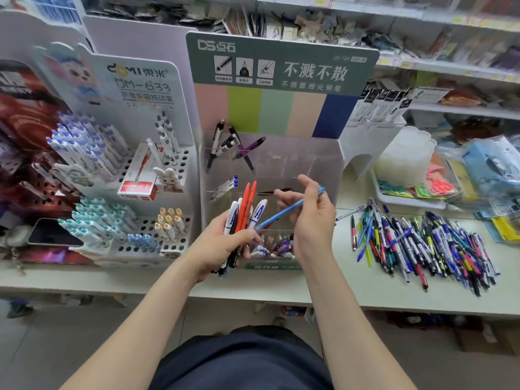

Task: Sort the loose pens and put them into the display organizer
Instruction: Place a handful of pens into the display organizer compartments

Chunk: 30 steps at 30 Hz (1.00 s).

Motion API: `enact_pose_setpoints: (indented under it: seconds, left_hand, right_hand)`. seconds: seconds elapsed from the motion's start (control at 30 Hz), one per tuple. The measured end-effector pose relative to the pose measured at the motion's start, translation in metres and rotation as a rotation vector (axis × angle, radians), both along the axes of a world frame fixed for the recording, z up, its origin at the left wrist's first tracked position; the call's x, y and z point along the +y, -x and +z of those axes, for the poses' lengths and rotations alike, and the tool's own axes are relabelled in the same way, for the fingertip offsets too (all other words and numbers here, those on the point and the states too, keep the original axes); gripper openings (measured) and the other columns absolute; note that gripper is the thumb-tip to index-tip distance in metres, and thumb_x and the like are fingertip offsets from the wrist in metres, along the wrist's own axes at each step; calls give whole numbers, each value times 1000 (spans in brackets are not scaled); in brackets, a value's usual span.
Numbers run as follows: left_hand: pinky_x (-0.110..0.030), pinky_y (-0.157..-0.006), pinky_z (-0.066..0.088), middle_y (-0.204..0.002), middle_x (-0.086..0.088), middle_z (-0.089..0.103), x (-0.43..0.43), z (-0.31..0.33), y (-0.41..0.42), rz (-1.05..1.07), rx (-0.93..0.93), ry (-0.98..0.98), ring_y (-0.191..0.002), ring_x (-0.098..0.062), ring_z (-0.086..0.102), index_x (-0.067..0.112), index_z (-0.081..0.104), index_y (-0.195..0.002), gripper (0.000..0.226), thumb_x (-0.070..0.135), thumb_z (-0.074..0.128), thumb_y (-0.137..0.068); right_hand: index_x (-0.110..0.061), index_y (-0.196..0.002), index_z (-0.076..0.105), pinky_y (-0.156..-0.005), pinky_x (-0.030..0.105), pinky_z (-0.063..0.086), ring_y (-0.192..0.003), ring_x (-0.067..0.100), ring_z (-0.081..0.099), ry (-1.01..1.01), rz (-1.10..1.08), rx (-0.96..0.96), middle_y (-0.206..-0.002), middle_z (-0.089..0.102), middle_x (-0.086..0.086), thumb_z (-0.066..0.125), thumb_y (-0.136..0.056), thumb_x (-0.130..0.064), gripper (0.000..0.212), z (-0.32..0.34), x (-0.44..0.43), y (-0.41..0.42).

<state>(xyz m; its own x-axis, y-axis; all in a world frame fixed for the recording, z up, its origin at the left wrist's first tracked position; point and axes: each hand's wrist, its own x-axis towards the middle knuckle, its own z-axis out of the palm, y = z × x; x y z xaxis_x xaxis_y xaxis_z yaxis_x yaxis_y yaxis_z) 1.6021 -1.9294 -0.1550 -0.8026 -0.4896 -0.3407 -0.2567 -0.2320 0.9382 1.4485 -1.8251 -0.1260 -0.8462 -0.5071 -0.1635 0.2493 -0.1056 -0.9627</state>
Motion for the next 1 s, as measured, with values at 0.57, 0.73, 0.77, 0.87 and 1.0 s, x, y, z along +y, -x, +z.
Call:
enact_pose_setpoints:
  seconds: [0.57,0.73,0.77,0.87,1.0]
  left_hand:
    - [-35,-60,51,-75,-9,72,-13,-16,-33,176,-165,33,-62,-18,66,12,64,-111,20,15,76,-96]
    - [-34,-57,50,-95,-13,79,-16,-8,-29,176,-69,-89,-75,-25,68,7,63,-123,28,9,74,-97]
    - [-33,-57,51,-101,-16,79,-18,-7,-27,174,-57,-96,-76,-25,68,6,63,-123,27,8,72,-98]
    - [-30,-56,53,-109,-21,78,-19,-3,-21,166,-30,-121,-78,-26,67,3,64,-124,25,6,71,-100]
    - [-30,-52,51,-90,-26,73,-13,4,-9,84,36,-119,-71,-25,67,-2,66,-114,14,0,63,-101]
  right_hand:
    - [-17,-128,69,-87,46,62,-99,35,69,-1039,767,826,-114,72,12,58,-87,-7,43,-48,-36,-1]
    - [-12,-127,74,-96,37,54,-105,25,69,-847,643,935,-120,76,8,60,-97,-13,33,-48,-32,-3]
    - [-13,-119,77,-92,37,54,-100,23,69,-806,541,961,-111,77,5,58,-100,-16,27,-49,-30,-4]
    - [-16,-84,74,-73,39,52,-73,17,62,-577,398,733,-76,72,1,53,-105,-29,32,-42,-25,-4]
    - [-7,-94,73,-52,39,51,-61,30,62,-264,593,142,-72,67,16,61,-107,-33,32,-20,-24,-10]
